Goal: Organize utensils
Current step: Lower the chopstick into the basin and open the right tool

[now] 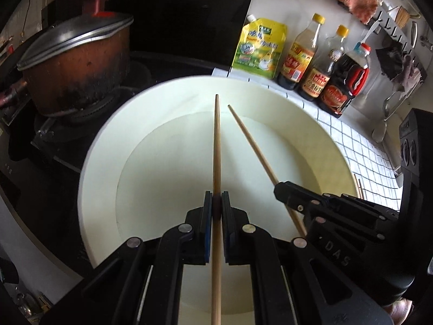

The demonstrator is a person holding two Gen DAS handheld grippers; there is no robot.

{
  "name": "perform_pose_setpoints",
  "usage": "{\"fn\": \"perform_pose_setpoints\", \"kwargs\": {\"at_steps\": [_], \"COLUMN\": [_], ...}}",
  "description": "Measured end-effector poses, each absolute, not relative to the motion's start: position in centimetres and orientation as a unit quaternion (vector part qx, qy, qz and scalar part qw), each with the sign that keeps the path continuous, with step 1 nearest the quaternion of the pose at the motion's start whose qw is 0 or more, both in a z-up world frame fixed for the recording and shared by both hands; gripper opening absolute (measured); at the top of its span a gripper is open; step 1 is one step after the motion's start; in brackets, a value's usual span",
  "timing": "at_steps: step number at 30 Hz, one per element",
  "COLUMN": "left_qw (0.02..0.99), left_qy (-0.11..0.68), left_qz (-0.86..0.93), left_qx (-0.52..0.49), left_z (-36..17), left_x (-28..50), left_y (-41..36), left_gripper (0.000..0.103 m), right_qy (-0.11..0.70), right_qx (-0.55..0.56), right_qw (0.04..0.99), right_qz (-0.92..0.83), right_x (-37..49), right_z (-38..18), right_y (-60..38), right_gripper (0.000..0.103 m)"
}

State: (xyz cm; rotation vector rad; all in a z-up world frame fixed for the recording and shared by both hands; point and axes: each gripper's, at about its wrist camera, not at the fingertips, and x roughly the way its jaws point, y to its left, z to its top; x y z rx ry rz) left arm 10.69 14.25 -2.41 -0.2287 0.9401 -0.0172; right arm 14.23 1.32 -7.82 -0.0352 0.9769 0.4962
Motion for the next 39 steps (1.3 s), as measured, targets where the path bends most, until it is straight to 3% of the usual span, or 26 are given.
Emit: {"fn": "perform_pose_setpoints", "kwargs": {"at_steps": [12,13,14,16,18,39], "left_qw": [0.876,0.876,0.876,0.878,0.881,0.893], "left_qy": [0.467,0.467,0.467,0.463,0.457,0.432], "left_qz": [-0.005,-0.004,-0.002,0.000,0.002,0.006], "left_qx": [-0.118,-0.119,-0.122,-0.125,-0.125,-0.123], "left_z": [-3.8,-3.8,-3.8,-3.6,-3.3,-1.0], "left_x": [11.3,11.3,11.3,11.1,10.8,6.8], "left_y": [14.7,14.8,14.8,15.0,15.0,13.9], "left_gripper": [0.008,0.008,0.010,0.026,0.034,0.044], "right_qy": [0.462,0.460,0.459,0.456,0.452,0.420], "right_qx": [-0.019,-0.019,-0.019,-0.018,-0.022,0.013], "right_qw": [0.857,0.859,0.860,0.862,0.864,0.878], "right_qz": [0.225,0.223,0.222,0.222,0.221,0.231], "right_x": [14.4,14.3,14.4,14.2,14.0,10.8], "right_z": [-7.8,-7.7,-7.6,-7.3,-7.1,-4.9], "right_y": [0.8,0.7,0.6,0.5,0.4,-2.6], "right_gripper": [0.006,0.010,0.013,0.016,0.016,0.016]}}
